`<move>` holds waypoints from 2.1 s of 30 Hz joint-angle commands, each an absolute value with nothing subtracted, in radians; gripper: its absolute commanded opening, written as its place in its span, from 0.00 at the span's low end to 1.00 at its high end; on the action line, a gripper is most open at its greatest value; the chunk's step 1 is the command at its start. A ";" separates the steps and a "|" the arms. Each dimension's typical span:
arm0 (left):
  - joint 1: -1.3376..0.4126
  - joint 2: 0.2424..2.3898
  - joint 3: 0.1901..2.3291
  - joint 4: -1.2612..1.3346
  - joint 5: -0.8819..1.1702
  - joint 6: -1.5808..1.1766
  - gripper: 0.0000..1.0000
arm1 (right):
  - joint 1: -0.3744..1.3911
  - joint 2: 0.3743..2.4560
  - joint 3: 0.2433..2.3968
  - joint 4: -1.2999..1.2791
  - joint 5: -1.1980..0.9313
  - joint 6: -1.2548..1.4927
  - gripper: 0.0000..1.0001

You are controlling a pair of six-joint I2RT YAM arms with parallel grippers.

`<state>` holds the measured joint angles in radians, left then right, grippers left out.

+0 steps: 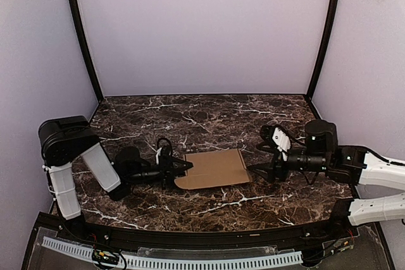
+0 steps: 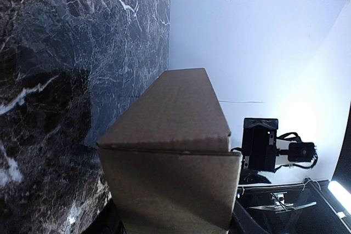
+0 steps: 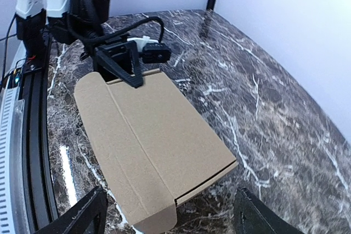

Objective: Fold the paper box

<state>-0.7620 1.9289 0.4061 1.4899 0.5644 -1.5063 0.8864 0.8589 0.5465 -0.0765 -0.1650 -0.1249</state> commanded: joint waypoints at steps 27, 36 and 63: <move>-0.612 1.301 0.327 0.785 0.892 -1.373 0.05 | 1.333 1.068 0.462 0.270 0.306 -0.956 0.99; -0.612 1.259 0.323 0.791 0.946 -1.414 0.05 | 1.417 1.151 0.347 0.700 0.477 -1.186 0.99; -0.612 1.181 0.290 0.813 0.932 -1.424 0.36 | 1.467 1.289 0.388 0.875 0.537 -1.197 0.33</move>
